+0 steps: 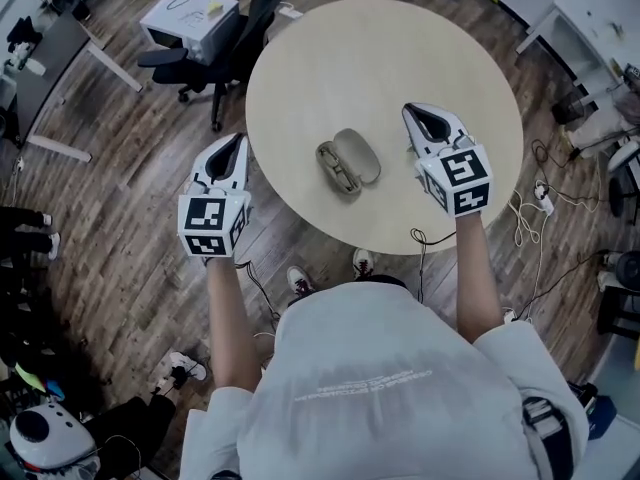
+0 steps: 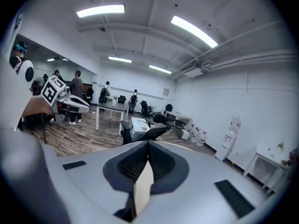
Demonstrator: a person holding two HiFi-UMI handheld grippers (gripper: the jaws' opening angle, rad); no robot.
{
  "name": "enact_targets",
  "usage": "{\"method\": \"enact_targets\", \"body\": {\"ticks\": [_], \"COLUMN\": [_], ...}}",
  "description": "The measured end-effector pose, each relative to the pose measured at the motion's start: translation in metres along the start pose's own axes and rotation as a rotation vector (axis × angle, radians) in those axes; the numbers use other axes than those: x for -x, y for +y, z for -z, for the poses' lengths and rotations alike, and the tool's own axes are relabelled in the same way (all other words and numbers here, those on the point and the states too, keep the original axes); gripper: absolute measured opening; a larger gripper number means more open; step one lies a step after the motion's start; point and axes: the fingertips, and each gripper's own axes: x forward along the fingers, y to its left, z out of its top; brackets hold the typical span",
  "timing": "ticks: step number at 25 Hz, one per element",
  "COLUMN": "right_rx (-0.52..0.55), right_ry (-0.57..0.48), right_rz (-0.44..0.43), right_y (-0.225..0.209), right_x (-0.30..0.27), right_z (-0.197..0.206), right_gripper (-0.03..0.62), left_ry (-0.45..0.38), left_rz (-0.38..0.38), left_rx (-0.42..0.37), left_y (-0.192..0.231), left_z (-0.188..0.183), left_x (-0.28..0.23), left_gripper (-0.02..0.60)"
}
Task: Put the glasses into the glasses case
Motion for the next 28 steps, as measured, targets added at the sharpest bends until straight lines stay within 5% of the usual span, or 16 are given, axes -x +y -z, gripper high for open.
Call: {"method": "enact_targets", "body": {"ticks": [12, 28], "right_rx": [0.008, 0.045], "right_ry": [-0.150, -0.225], "right_rz": [0.072, 0.025], "right_y": [-0.026, -0.011], "right_x": [0.045, 0.035], "right_z": [-0.065, -0.105], "right_gripper": [0.002, 0.002], "left_ry": [-0.183, -0.232], "left_rz": [-0.024, -0.054], "left_rx": [-0.141, -0.202], "left_y": [0.008, 0.020], "left_z": [-0.097, -0.138], "left_x": [0.010, 0.028], "left_gripper": [0.015, 0.015]}}
